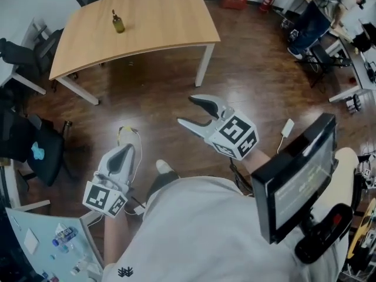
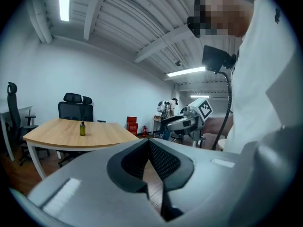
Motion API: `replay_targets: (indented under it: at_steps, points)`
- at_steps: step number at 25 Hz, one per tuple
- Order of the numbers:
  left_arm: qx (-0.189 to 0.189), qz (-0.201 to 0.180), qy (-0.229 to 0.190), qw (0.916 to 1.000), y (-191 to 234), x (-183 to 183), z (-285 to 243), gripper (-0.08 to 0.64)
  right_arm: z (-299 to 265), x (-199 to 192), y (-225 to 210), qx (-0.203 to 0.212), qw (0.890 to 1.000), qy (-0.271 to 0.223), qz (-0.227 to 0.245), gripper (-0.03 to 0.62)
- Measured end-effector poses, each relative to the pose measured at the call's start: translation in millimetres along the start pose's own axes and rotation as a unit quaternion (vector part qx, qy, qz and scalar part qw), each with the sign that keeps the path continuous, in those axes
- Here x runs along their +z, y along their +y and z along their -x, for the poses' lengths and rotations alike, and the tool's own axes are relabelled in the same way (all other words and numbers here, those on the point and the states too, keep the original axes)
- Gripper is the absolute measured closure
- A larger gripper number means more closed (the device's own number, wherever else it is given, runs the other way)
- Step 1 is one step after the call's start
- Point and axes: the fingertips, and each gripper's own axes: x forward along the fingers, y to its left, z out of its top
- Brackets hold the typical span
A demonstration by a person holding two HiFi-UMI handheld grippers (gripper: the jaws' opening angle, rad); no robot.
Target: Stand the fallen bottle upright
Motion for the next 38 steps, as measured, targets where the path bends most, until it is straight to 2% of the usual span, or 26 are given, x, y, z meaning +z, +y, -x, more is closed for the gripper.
replay_targets:
  at_steps: [8, 17, 26, 33, 38]
  points:
    - [-0.009, 0.0, 0.013, 0.9999, -97, -12, -1, 0.56, 91, -32, 26, 0.007, 1.0, -0.012, 0.0, 0.332]
    - [-0.016, -0.003, 0.025, 0.9996, -156, -26, 14, 0.56, 146, -44, 52, 0.002, 1.0, -0.019, 0.009, 0.344]
    - [-0.006, 0.002, 0.022, 0.9997, -164, -31, 28, 0.56, 151, -43, 66, 0.006, 1.0, -0.014, 0.025, 0.357]
    - [0.0, 0.007, 0.018, 0.9998, -153, -31, 29, 0.56, 139, -39, 64, 0.006, 1.0, -0.009, 0.028, 0.364]
    - [0.002, 0.015, 0.017, 0.9997, -126, -35, 31, 0.56, 113, -36, 62, 0.008, 1.0, -0.001, 0.029, 0.365]
